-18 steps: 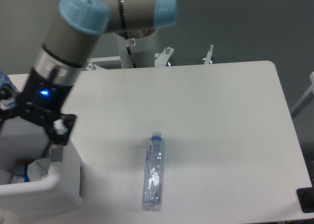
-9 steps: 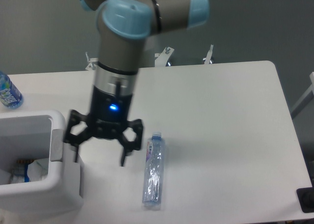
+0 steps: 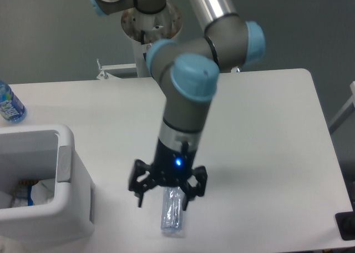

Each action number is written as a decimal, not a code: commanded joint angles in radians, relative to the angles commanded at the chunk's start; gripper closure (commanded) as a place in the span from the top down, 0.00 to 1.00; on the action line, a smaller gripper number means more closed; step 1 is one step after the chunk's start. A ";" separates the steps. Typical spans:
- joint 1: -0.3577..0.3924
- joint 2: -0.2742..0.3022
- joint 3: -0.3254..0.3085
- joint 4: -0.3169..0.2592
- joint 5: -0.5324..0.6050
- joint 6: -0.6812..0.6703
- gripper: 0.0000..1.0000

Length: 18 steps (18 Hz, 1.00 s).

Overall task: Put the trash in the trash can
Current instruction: 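Move the open gripper over the clear water bottle, then lower the gripper around the bottle and close on it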

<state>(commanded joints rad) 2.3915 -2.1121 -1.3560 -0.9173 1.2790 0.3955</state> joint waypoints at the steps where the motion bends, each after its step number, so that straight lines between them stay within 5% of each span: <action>1: 0.000 -0.017 0.000 -0.003 0.026 0.015 1.00; 10: -0.052 -0.127 -0.005 -0.003 0.117 0.028 1.00; 18: -0.086 -0.167 -0.003 0.003 0.171 0.029 1.00</action>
<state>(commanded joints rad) 2.3056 -2.2795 -1.3591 -0.9143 1.4496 0.4249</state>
